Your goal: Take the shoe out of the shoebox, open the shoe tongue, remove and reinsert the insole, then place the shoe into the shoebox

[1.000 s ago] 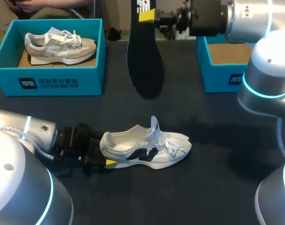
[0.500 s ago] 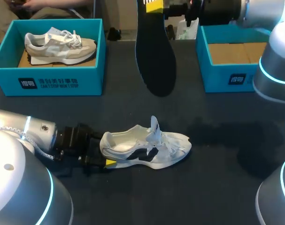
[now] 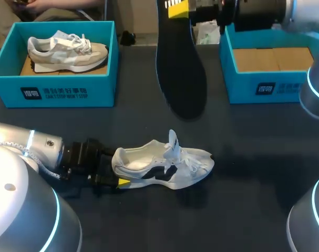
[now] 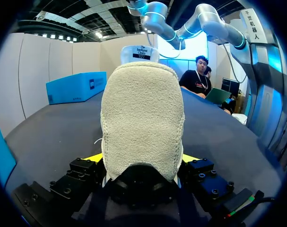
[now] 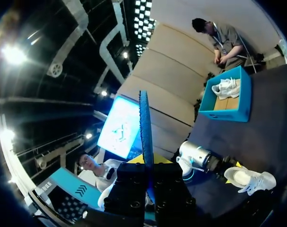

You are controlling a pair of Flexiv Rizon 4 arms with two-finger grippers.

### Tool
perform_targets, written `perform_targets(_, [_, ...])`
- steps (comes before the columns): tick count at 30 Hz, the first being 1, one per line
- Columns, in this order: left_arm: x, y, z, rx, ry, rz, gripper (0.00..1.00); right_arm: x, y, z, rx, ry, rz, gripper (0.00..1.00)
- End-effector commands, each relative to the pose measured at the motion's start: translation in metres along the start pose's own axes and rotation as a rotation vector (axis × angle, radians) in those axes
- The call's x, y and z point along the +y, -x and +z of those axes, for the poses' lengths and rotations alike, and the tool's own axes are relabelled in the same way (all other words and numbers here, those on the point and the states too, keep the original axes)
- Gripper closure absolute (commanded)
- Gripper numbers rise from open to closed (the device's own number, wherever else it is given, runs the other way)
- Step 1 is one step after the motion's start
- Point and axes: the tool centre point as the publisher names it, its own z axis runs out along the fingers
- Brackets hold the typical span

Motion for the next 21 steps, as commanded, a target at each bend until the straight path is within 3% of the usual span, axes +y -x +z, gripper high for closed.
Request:
perform_targets(1, [0.0,0.0,0.001,0.001,0.003,0.0,1.0,-0.019,0.0,-0.002,-0.006,0.045,0.011,1.0])
perform_targets(12, [0.0,0.0,0.001,0.001,0.003,0.0,1.0,-0.054,-0.002,-0.006,-0.008,0.099,0.028,1.0])
perform_targets(21, [0.0,0.0,0.001,0.001,0.003,0.0,1.0,-0.069,-0.01,-0.008,0.007,0.068,-0.055,1.0])
